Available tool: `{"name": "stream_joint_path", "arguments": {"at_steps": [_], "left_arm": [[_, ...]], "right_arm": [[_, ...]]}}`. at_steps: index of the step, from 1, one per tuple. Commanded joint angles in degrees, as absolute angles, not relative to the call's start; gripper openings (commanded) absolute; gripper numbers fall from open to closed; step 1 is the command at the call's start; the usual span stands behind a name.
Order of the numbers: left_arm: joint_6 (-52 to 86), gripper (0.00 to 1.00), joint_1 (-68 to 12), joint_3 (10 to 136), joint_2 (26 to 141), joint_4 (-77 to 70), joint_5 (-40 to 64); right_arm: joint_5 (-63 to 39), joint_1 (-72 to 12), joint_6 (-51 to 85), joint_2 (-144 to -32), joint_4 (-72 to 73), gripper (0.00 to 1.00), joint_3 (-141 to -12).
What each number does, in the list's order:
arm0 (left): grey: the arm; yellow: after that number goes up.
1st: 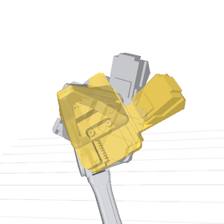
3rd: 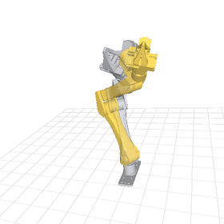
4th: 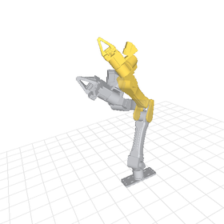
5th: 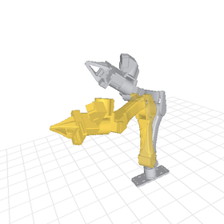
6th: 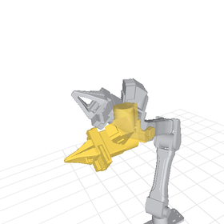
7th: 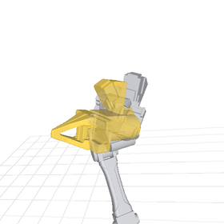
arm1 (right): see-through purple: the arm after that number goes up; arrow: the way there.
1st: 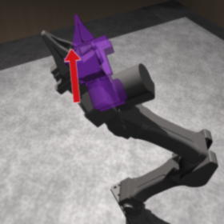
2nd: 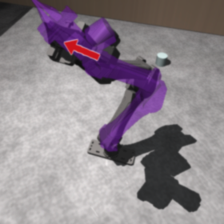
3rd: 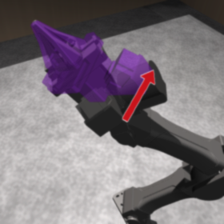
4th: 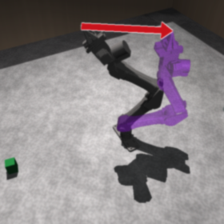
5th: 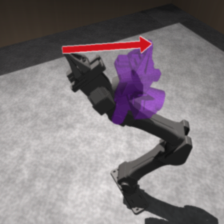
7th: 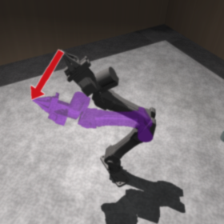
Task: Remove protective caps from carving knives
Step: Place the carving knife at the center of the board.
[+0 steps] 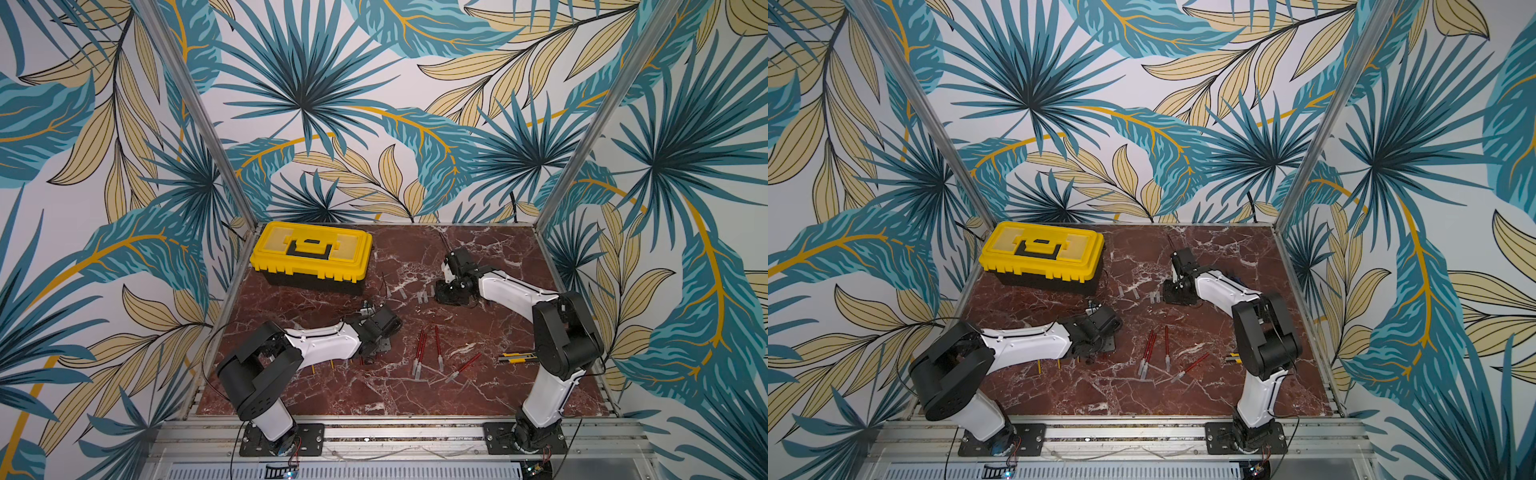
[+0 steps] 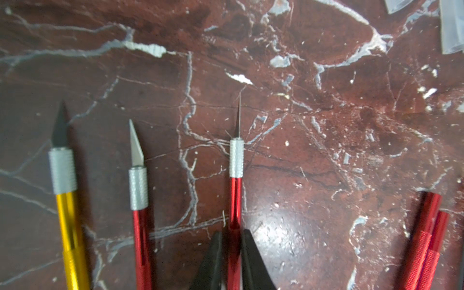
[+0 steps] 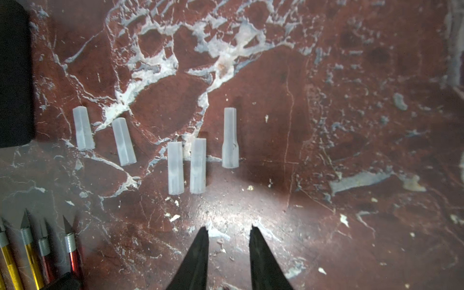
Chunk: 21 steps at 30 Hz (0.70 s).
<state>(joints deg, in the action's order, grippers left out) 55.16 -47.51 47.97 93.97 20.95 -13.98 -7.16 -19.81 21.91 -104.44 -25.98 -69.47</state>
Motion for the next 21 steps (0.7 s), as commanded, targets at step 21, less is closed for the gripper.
{"name": "stream_joint_path", "arguments": {"at_steps": [21], "left_arm": [[55.97,0.24,-47.29,49.97,78.64,30.14,-13.54]], "right_arm": [[-1.91,-35.72,28.71,-91.33,-24.54,0.31,-52.74]]}}
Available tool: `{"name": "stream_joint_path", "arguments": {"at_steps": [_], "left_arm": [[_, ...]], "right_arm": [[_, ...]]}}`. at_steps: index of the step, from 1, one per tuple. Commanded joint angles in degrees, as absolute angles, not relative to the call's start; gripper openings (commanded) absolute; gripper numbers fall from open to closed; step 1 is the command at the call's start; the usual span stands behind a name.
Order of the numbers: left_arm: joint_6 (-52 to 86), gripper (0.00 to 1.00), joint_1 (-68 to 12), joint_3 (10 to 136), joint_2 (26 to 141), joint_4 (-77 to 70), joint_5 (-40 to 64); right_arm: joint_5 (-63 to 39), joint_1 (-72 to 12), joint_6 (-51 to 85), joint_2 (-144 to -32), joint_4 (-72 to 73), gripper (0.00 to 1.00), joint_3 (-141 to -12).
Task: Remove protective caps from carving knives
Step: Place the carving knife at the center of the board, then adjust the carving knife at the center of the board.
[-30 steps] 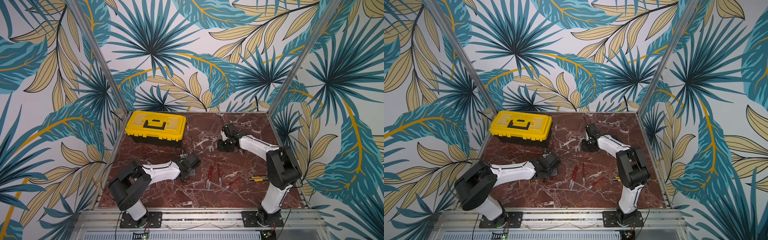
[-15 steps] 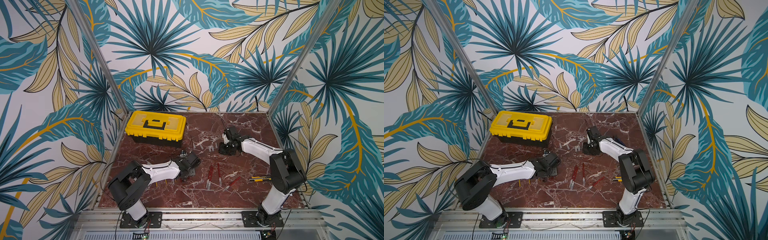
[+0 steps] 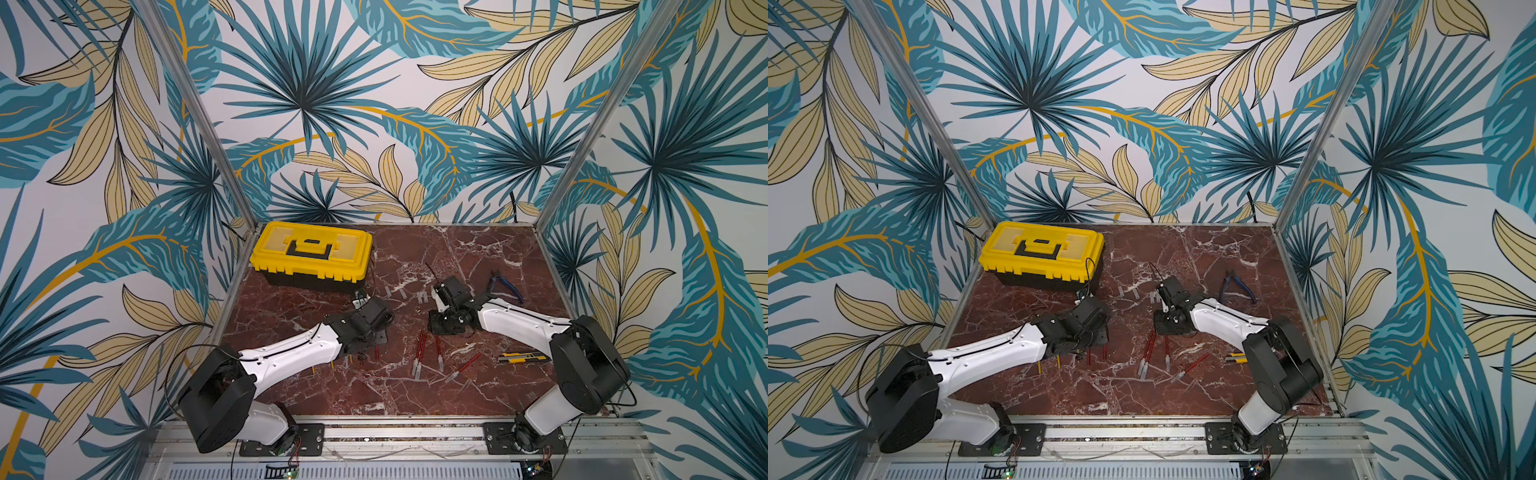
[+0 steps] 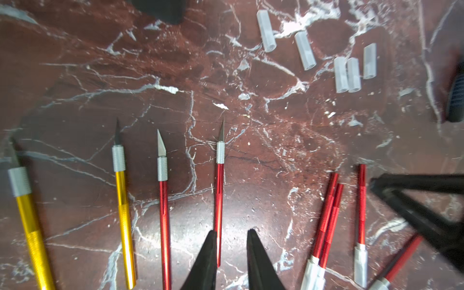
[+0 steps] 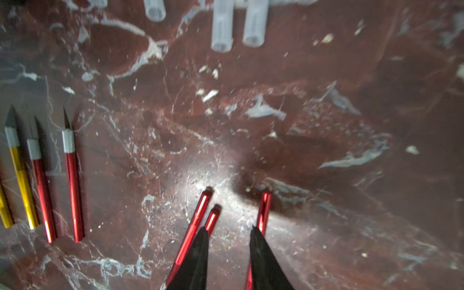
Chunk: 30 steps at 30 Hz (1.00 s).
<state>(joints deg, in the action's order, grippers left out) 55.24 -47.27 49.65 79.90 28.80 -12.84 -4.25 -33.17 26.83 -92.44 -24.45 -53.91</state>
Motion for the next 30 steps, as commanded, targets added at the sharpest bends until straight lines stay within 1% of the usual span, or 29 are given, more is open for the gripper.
{"name": "stream_joint_path", "arguments": {"at_steps": [1,5,11,20,30], "left_arm": [[56.2,0.24,-47.29,49.77,78.41,30.04,-13.54],[56.68,0.24,-47.55,49.22,77.8,30.1,-13.36],[57.09,0.24,-47.86,48.56,77.43,30.06,-13.44],[56.86,0.24,-47.9,48.25,78.28,30.06,-13.54],[56.51,0.24,-47.9,48.69,79.11,30.08,-13.18]], "right_arm": [[-1.05,-36.99,28.98,-91.32,-24.74,0.31,-52.81],[0.51,-40.47,30.03,-91.41,-25.06,0.31,-53.0],[1.67,-43.54,30.28,-93.53,-26.39,0.3,-54.55],[2.37,-43.81,31.06,-94.11,-25.95,0.3,-53.77],[1.47,-43.86,30.76,-97.45,-25.75,0.3,-55.76]]}}
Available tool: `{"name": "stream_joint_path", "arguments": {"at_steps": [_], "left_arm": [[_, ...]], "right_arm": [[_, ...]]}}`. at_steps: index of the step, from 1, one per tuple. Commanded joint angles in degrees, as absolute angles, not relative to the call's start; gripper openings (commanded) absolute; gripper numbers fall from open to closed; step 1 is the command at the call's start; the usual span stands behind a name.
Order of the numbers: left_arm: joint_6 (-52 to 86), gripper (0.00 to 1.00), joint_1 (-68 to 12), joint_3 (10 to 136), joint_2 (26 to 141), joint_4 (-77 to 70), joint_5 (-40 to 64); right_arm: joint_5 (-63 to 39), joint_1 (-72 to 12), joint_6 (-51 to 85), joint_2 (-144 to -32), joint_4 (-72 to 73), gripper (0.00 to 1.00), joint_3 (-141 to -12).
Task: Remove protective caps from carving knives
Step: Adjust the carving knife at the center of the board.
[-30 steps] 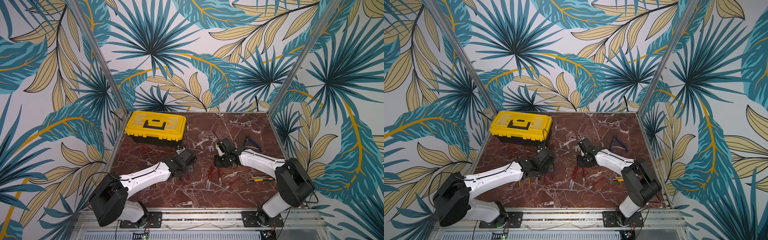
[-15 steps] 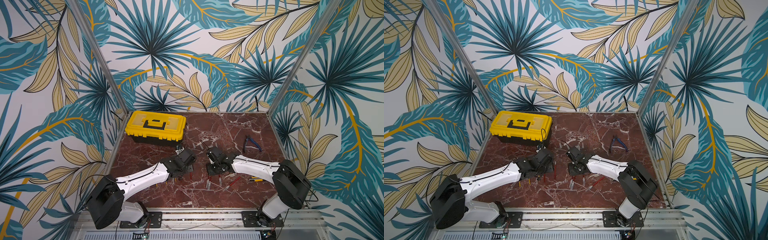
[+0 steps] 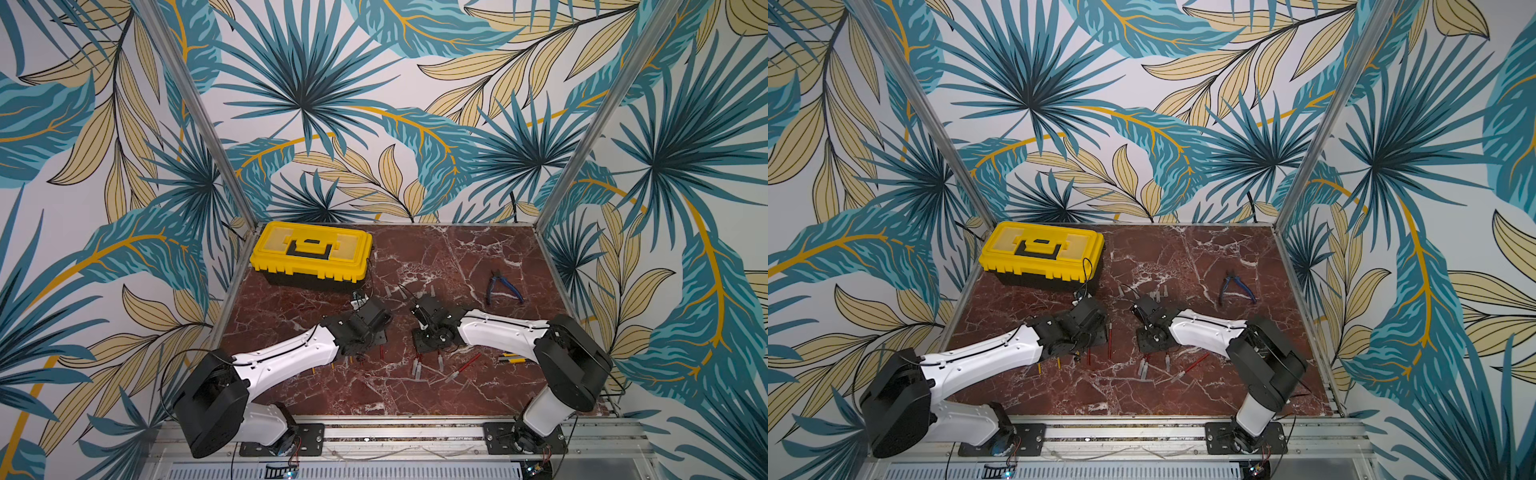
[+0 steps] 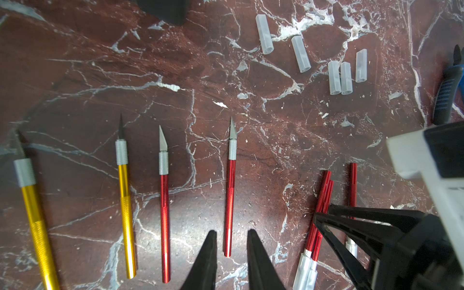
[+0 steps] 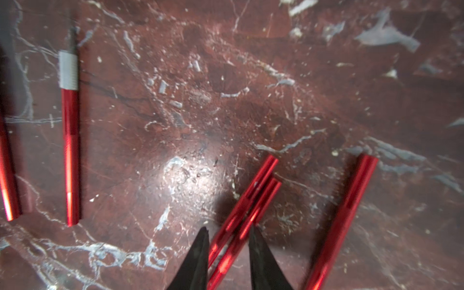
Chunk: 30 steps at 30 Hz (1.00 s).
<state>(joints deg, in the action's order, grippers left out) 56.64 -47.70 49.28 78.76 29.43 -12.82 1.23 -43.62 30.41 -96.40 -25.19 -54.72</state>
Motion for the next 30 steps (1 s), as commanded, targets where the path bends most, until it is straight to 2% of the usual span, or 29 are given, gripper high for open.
{"name": "stream_joint_path", "arguments": {"at_steps": [1,17,30], "left_arm": [[56.43,0.24,-47.9,48.69,79.09,30.1,-13.18],[55.75,0.24,-47.81,49.66,80.91,30.13,-13.18],[55.98,0.24,-47.82,50.44,82.62,30.06,-12.92]], "right_arm": [[1.4,-43.86,30.72,-97.64,-25.75,0.3,-55.96],[1.32,-43.86,28.57,-99.93,-27.4,0.3,-59.58],[2.24,-45.26,29.66,-95.01,-28.13,0.3,-57.57]]}}
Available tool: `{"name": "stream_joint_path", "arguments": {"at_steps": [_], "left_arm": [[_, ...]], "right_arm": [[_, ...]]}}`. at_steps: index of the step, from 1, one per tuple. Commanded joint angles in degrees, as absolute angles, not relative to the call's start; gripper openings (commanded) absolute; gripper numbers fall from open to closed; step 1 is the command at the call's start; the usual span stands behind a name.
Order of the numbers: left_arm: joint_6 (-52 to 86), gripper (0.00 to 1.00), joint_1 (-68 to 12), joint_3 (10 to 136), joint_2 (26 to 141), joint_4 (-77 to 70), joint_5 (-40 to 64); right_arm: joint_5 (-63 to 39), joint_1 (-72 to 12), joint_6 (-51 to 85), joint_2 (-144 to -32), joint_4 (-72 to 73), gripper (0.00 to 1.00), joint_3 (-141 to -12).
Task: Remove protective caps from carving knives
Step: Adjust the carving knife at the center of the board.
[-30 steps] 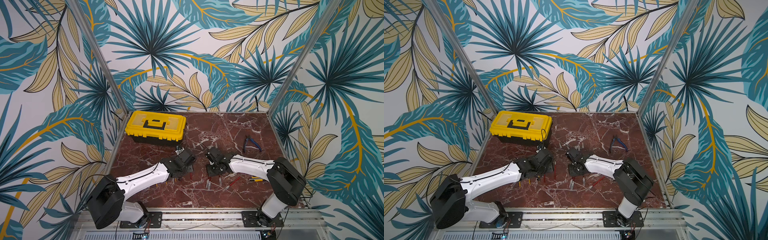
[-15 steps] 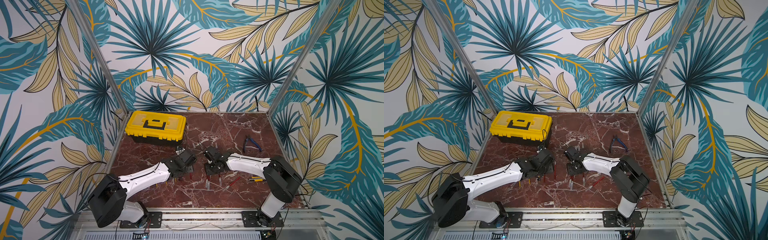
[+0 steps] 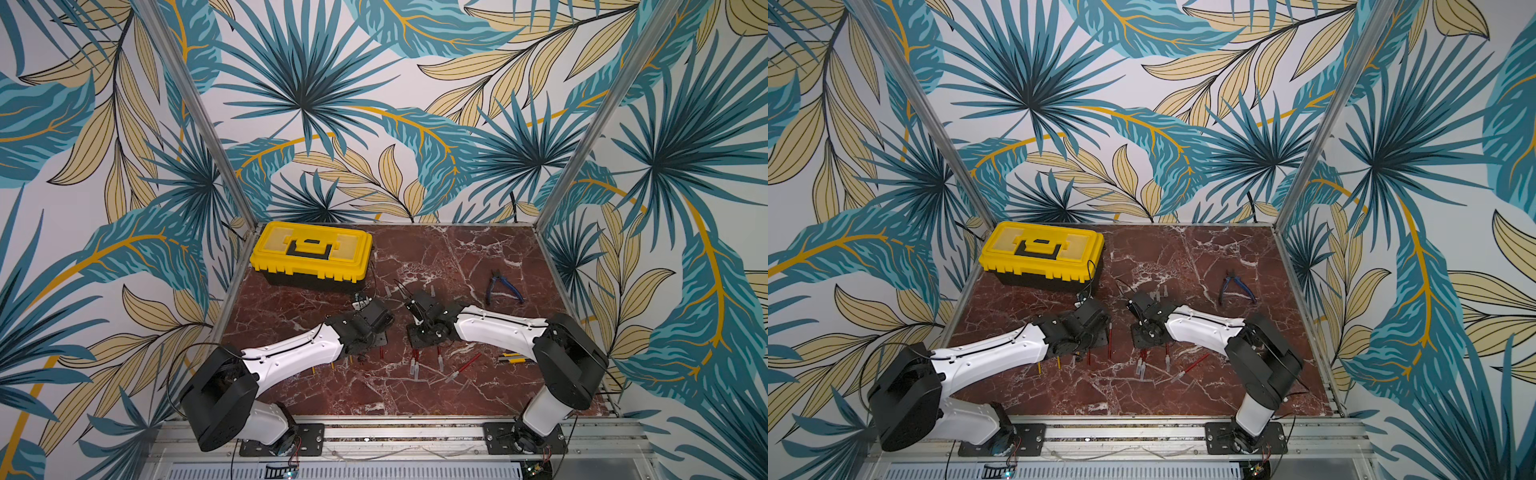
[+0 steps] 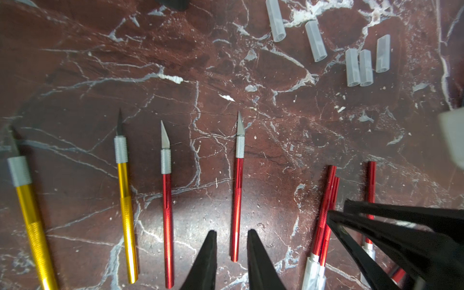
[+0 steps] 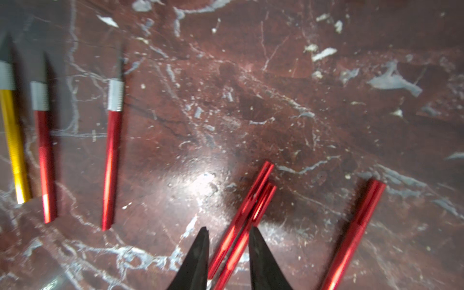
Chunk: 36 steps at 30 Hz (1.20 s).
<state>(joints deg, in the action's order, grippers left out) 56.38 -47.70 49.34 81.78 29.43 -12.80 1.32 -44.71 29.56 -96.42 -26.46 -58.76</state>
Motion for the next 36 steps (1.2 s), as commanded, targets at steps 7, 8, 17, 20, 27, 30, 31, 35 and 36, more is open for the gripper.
{"name": "stream_joint_path", "arguments": {"at_steps": [7,8,17,20,27,30,31,35,36], "left_arm": [[56.07,0.24,-47.82,50.74,82.83,30.03,-12.79],[56.04,0.24,-47.86,50.63,82.76,30.04,-12.83],[55.99,0.24,-47.82,50.45,82.79,30.03,-13.01],[55.95,0.24,-47.82,50.45,82.88,30.05,-13.01],[55.9,0.24,-47.82,50.19,82.8,30.01,-13.18],[55.9,0.24,-47.81,50.0,82.71,30.04,-13.18],[55.98,0.24,-47.81,50.0,82.73,30.06,-13.18],[55.88,0.24,-47.81,49.92,82.7,30.03,-13.25],[55.9,0.24,-47.82,49.92,82.74,30.01,-13.27]], "right_arm": [[1.93,-45.26,29.71,-97.15,-27.52,0.29,-57.24],[1.84,-45.26,29.84,-97.57,-27.42,0.29,-57.22],[1.15,-45.26,30.84,-100.05,-26.3,0.26,-57.04],[0.46,-45.26,30.94,-100.68,-25.75,0.27,-57.11],[0.65,-45.22,29.59,-102.14,-26.15,0.26,-58.48],[0.91,-45.26,28.17,-102.99,-26.89,0.26,-59.62],[0.9,-45.26,27.59,-103.22,-26.89,0.26,-59.88],[0.07,-45.26,25.3,-103.71,-27.15,0.26,-60.88],[-0.04,-45.26,25.08,-103.82,-27.34,0.26,-61.12]]}}
